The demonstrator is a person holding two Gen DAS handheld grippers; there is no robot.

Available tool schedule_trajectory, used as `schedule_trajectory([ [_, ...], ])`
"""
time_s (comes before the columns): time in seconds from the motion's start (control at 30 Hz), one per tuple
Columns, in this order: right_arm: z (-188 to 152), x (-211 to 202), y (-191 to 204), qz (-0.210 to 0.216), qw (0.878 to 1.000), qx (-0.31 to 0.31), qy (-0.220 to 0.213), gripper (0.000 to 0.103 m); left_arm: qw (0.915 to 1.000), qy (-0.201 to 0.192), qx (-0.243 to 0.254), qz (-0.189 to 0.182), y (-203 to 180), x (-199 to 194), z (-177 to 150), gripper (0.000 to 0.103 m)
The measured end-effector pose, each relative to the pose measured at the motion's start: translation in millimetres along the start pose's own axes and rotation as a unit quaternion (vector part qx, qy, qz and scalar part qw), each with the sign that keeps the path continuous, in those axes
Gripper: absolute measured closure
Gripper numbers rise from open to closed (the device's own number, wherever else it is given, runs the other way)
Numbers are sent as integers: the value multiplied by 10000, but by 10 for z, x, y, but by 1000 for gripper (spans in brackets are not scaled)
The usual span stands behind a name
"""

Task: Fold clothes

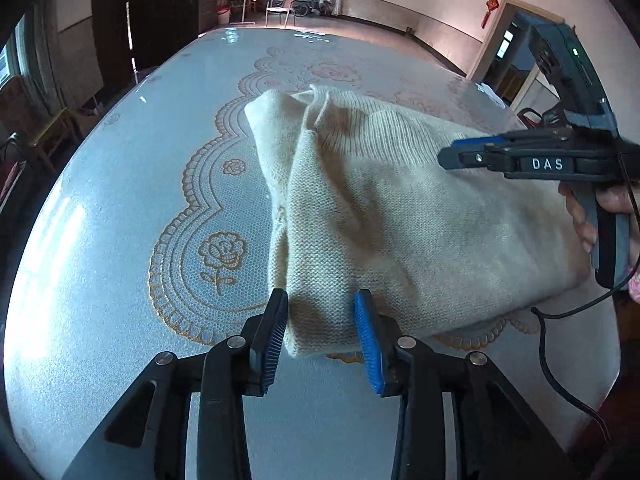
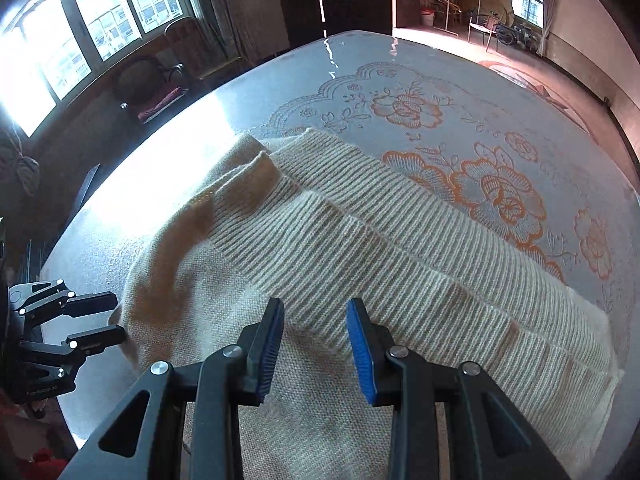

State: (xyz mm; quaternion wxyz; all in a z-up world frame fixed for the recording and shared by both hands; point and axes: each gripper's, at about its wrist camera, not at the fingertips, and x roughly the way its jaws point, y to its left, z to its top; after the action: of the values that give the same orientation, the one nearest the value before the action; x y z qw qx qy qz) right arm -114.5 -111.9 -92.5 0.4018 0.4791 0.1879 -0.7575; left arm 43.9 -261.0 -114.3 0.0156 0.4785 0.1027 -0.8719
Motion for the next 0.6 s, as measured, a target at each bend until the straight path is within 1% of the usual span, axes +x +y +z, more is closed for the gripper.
schedule_trajectory([
  [0.13, 188, 58, 197, 128, 9993, -357, -73, 71, 9981, 223, 471, 323, -119, 134, 14, 66],
  [0.2, 303, 124, 287, 158, 9986, -498, -9, 71, 9974, 294, 562, 356, -143, 130, 19, 68],
  [0.27, 380, 233, 357, 47, 9978, -649, 147, 71, 9972, 372, 563, 308, -123, 112, 13, 82],
  [0.33, 439, 365, 409, -118, 9962, -784, 366, 71, 9968, 430, 587, 320, -111, 85, 0, 92],
  [0.43, 425, 534, 429, -246, 9942, -838, 635, 70, 9963, 441, 632, 370, -123, 35, -25, 95],
  [0.53, 408, 549, 446, -294, 9942, -881, 543, 70, 9960, 405, 686, 405, -165, -36, -56, 96],
  [0.6, 408, 555, 433, -286, 9941, -896, 544, 70, 9957, 470, 690, 403, -171, -68, -86, 96],
])
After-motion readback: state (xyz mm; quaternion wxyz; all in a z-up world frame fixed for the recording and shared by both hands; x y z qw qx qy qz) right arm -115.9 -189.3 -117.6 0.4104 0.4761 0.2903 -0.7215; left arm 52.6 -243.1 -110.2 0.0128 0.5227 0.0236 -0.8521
